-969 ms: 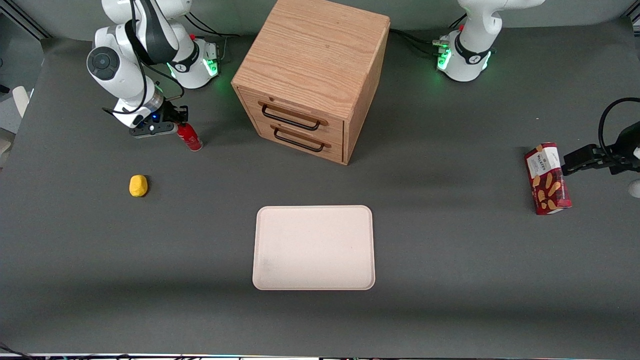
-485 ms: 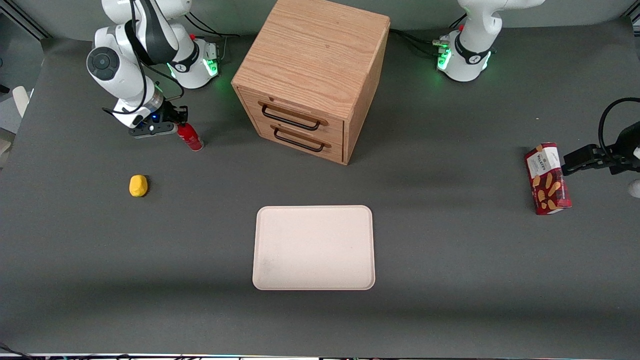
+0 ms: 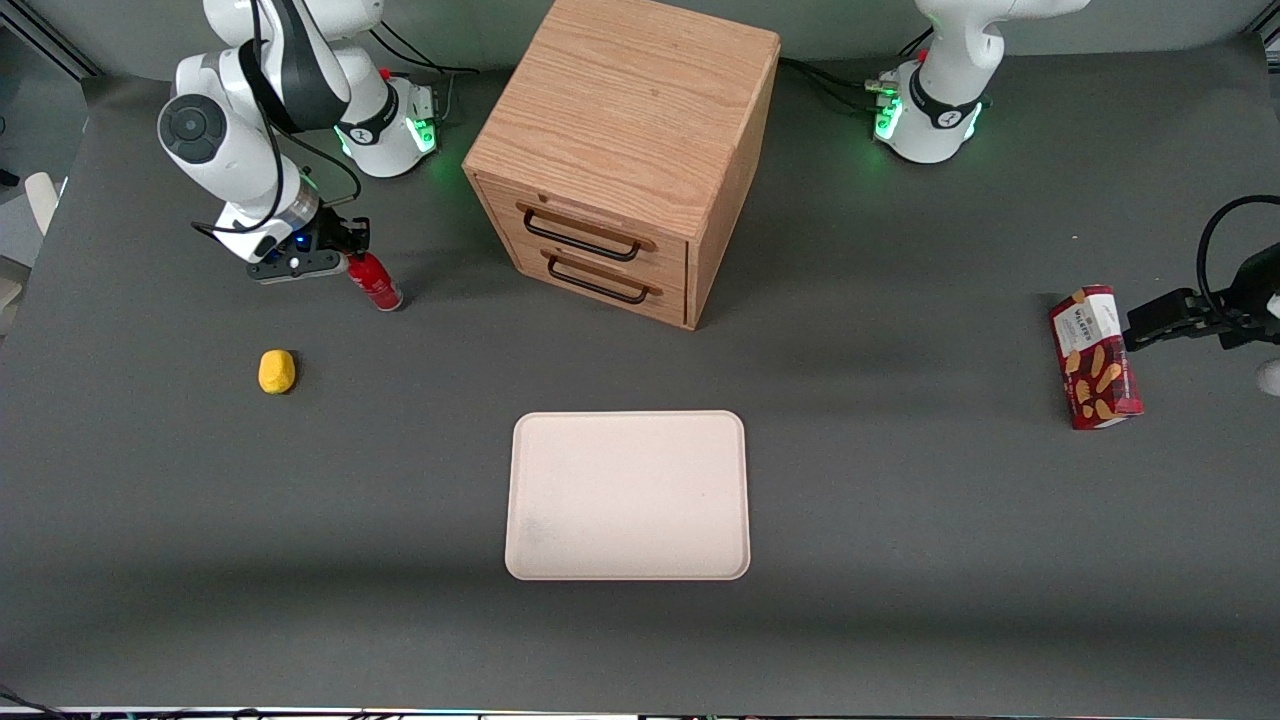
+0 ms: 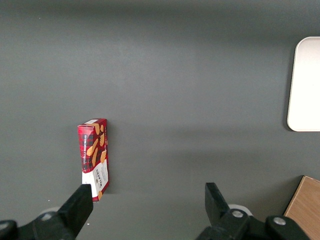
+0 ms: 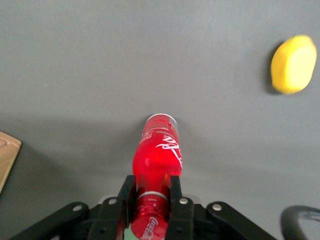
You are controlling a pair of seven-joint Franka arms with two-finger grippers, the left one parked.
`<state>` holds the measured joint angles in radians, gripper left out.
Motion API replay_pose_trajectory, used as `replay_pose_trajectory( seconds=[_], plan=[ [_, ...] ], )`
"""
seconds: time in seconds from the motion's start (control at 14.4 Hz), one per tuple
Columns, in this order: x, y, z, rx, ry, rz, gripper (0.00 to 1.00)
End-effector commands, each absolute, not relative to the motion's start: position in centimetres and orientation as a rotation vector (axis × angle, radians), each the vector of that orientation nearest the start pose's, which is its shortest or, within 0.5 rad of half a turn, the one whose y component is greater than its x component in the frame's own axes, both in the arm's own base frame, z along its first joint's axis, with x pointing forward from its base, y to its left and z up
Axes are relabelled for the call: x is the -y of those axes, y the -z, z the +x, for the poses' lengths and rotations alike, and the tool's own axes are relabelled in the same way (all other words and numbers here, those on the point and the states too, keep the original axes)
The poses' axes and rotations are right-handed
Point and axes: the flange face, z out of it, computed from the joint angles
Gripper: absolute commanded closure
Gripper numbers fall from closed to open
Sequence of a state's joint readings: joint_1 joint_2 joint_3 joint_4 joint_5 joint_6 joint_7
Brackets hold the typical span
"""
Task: Place coke bottle on tray
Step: 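Lift the bottle and carry it toward the white tray's edge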
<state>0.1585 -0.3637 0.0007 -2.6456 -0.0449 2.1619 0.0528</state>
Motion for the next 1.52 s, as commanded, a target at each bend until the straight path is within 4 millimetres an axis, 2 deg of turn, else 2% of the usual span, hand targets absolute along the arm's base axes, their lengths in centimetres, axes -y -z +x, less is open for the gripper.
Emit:
replay_pose_trajectory(
  seconds=[0.0,0.28,0.42,0.69,0.83,0.97,1.11,1.25,1.45],
  plan=[
    [-6.1,-38.3,42.3,0.208,-0.177,-3.212,1.00],
    [-7.2,-45.7,51.7,0.199,-0.226,-3.219,1.00],
    [-8.2,-48.9,55.7,0.194,-0.249,-3.215,1.00],
    [-11.5,-53.5,62.3,0.231,-0.124,-3.163,1.00],
    [-13.9,-54.6,64.9,0.281,-0.094,-3.140,1.00],
    [-16.4,-54.6,67.0,0.313,-0.042,-3.107,1.00],
    [-18.5,-53.5,69.1,0.296,0.021,-3.071,1.00],
    [-20.4,-51.2,70.9,0.321,0.107,-3.035,1.00],
    [-23.3,-46.1,73.5,0.341,0.260,-3.002,1.00]
  ],
)
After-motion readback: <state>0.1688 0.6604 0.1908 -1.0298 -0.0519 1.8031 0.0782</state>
